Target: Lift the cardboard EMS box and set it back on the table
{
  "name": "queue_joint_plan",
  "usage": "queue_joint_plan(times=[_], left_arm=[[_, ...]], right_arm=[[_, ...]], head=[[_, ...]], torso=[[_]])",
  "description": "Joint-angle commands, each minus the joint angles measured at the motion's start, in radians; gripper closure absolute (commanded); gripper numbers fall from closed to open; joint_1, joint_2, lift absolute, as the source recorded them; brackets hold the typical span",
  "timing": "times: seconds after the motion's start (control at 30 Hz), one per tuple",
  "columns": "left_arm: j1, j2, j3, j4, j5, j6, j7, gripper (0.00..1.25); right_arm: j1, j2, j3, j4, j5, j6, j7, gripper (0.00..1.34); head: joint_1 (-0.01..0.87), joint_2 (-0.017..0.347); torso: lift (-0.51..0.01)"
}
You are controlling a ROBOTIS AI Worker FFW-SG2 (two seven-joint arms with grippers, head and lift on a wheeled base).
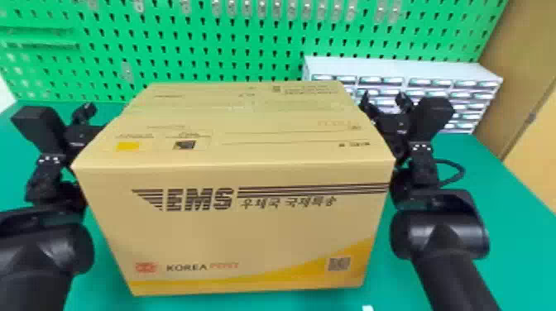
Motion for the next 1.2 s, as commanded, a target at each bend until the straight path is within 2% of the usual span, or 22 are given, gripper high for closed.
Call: queue_joint_plan(times=[0.0, 1.17], left_arm=[[-0.002, 0.000, 0.000, -0.005, 0.002, 0.000, 0.000, 0.48], [-0.008, 0.000, -0.005, -0.013, 0.005, 0.000, 0.000, 0.48]], right_arm=[[-0.005, -0.002, 0.004, -0.005, 0.002, 0.005, 0.000, 0.49], [-0.016, -0.002, 0.005, -0.010, 0.008, 0.011, 0.000, 0.49]], head=[[0.678, -0.015], [0.678, -0.015]], torso=[[-0.093], [-0.093]])
